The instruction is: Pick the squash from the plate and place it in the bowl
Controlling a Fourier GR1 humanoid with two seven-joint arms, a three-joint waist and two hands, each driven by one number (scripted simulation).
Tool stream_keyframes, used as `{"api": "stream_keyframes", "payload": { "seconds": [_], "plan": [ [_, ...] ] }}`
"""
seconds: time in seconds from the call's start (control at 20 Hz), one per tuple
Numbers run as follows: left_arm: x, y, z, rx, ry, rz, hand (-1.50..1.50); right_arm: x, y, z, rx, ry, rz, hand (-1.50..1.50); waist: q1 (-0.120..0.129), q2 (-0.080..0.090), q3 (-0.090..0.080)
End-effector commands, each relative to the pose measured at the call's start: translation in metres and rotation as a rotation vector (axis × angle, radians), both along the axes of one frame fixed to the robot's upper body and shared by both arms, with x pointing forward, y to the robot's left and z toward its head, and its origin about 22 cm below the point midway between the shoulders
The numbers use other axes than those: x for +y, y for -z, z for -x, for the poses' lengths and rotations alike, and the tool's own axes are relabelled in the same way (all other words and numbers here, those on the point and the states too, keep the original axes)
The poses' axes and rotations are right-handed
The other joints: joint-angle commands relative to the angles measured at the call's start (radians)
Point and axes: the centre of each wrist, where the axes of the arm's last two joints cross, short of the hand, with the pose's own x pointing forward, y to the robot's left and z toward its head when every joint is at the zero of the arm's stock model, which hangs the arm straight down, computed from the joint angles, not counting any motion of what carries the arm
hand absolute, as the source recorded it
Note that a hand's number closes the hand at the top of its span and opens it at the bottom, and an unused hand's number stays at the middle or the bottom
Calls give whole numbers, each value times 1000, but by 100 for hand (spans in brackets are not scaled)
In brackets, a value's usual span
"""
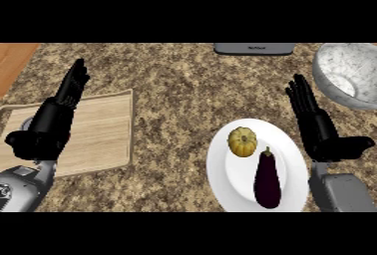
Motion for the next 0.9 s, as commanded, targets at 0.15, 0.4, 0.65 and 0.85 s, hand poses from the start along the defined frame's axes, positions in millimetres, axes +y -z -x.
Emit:
{"api": "stream_keyframes", "payload": {
  "seconds": [0.15,0.4,0.65,0.85],
  "plan": [
    [-2,19,2,87,-22,87,0,63,12,-4,318,155,154,150,-23,17,-28],
    [-19,54,18,206,-37,178,0,15,36,4,268,597,428,-150,-70,13,-39],
    [-26,57,13,211,-19,215,0,117,32,27,28,715,264,-150,-53,10,-27],
    [-20,69,17,211,-23,217,0,139,20,17,-68,762,357,-150,-43,7,-30]
  ]
}}
